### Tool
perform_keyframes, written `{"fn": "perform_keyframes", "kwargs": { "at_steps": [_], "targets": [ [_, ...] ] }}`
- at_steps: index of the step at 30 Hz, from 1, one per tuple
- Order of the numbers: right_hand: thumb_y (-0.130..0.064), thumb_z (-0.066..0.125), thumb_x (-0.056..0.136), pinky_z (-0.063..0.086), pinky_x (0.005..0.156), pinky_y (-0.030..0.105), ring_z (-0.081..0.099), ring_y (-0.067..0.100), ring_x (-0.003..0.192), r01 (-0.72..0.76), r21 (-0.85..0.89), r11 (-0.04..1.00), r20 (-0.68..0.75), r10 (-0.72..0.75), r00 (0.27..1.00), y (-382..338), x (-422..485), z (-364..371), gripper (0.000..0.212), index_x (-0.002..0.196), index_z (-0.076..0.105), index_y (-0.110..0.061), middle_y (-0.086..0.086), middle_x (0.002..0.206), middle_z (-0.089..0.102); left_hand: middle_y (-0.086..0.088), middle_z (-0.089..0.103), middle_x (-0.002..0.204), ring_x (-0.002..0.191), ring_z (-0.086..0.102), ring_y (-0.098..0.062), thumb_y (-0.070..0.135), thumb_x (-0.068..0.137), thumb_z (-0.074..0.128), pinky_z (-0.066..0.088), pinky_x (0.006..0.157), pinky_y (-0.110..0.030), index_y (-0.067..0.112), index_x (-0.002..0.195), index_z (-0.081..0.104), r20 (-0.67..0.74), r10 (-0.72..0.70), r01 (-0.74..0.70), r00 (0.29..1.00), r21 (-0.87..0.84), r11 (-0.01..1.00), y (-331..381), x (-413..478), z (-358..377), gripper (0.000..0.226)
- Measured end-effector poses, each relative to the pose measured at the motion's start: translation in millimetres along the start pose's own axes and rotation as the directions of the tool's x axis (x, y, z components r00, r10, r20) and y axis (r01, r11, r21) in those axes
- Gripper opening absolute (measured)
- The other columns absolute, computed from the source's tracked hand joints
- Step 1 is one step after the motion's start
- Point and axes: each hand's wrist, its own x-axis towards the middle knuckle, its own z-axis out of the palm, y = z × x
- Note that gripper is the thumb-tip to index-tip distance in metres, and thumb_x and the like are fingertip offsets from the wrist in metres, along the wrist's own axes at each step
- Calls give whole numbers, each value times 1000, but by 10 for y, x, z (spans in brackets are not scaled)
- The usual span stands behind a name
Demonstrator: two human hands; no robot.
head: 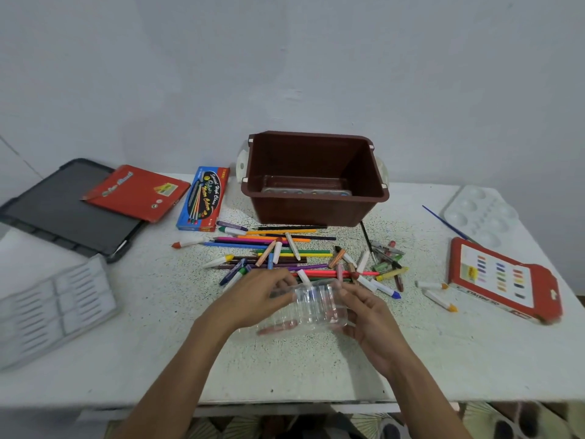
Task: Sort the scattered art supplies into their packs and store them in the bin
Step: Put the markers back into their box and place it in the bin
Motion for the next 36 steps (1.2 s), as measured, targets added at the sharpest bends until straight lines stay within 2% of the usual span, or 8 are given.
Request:
{"fn": "perform_keyframes", "kwargs": {
  "at_steps": [3,6,13,17,21,26,31,36],
  "targets": [
    [-25,62,92,52,82,44,67,27,98,18,18,1000,-5,-18,1000,0,8,19,25,113,73,-20,9,113,71,12,68,93,88,65,-1,32,94,65,50,87,-24,27,108,65,36,-66,72,997,-202,977,-71,26,35,15],
    [-26,62,92,54,80,42,66,23,82,29,57,998,1,-29,1000,-13,-3,24,28,116,71,-15,12,108,71,5,71,92,85,69,-8,26,95,65,54,78,-27,26,109,67,42,-134,140,990,-408,902,-110,16,58,14],
    [-24,66,88,55,75,34,67,29,88,-3,82,997,48,-1,999,42,-69,16,34,121,65,-15,18,109,71,-5,74,103,89,73,-22,10,95,62,58,72,-29,12,117,62,41,-285,211,958,-774,597,-103,-26,134,22],
    [-21,69,88,55,80,35,65,27,91,-13,-19,1000,114,16,993,77,-88,65,31,119,68,-19,11,109,72,-16,69,112,97,72,-30,-3,87,66,59,74,-40,19,132,53,61,-310,195,949,-885,422,-87,-5,222,53],
    [-14,68,90,54,81,40,69,26,92,-13,-109,994,160,30,987,108,-102,101,30,119,67,-20,12,104,74,-19,61,126,112,65,-35,9,62,88,56,85,-55,43,141,42,72,-282,164,957,-934,318,-122,29,293,98],
    [-9,64,91,49,58,22,62,11,65,-9,-151,988,150,32,988,78,-99,64,28,118,68,-17,5,78,71,-2,64,125,104,70,-25,18,83,73,58,82,-46,36,131,48,-36,-404,84,914,-957,276,-66,16,288,57],
    [-15,67,89,51,70,26,63,17,78,26,-94,995,29,-24,999,74,-42,-34,21,108,74,-20,12,96,74,-6,68,114,91,72,-21,16,92,67,57,60,-25,26,129,57,-126,-502,108,856,-905,412,-145,-43,207,40],
    [-15,72,83,54,78,39,67,23,86,30,121,992,-66,-22,998,54,22,-145,29,112,71,-14,16,106,72,-3,76,89,80,74,-16,10,92,66,55,64,-26,35,131,53,-138,-456,168,879,-806,568,-240,-199,211,48]
  ]
}}
